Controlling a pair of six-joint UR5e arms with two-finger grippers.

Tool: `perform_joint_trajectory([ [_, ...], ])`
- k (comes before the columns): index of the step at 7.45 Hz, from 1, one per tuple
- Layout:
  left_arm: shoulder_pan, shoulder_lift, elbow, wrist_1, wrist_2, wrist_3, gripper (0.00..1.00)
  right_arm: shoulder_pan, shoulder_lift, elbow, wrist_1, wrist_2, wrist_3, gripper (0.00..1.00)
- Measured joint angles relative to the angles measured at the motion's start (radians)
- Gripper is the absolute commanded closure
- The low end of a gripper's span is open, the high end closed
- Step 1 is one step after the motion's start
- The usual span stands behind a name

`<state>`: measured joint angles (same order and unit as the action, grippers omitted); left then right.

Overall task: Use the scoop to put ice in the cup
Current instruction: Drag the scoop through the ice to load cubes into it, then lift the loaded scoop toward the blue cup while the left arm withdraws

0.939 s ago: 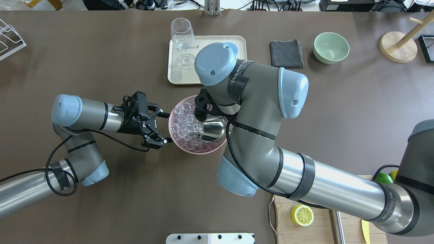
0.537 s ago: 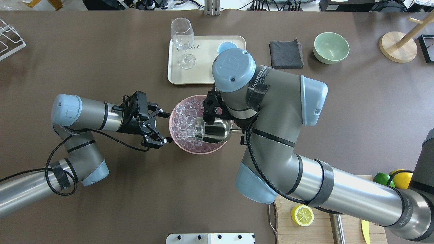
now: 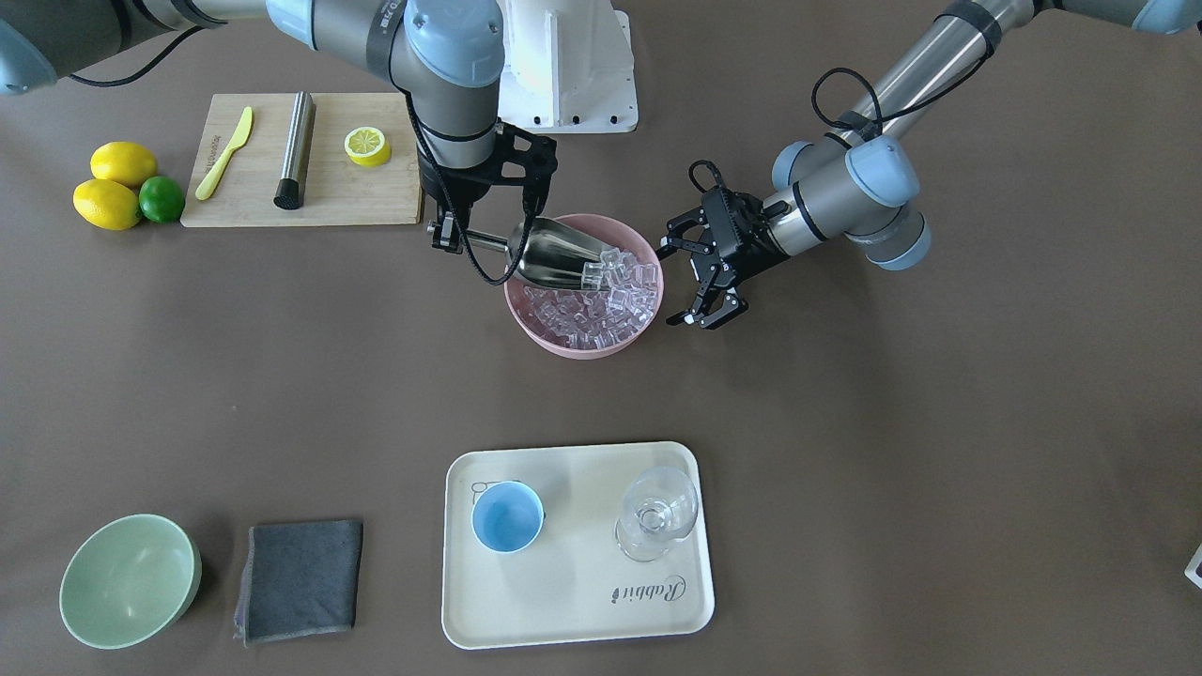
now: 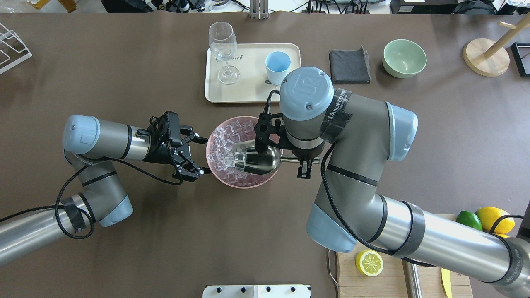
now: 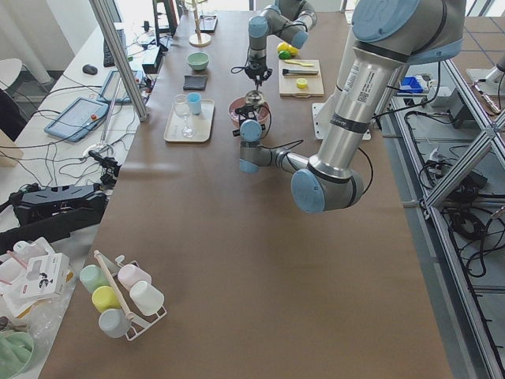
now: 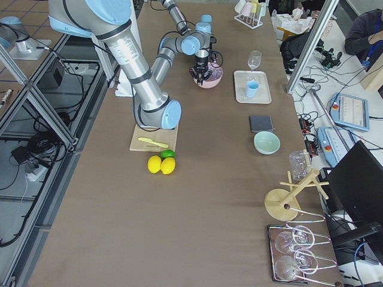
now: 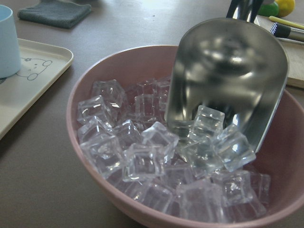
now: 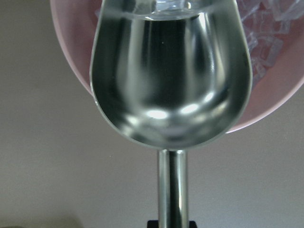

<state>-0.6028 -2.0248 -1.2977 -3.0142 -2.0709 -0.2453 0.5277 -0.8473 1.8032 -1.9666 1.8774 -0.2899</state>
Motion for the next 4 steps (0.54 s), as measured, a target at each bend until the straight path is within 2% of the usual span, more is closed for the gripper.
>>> perform_joint_trajectory([
  [4,-0.001,0.000,0.000,0.000,-0.003,0.000,0.03,0.000,-0.100,0.037,0.203,0.029,0.000,1.00],
])
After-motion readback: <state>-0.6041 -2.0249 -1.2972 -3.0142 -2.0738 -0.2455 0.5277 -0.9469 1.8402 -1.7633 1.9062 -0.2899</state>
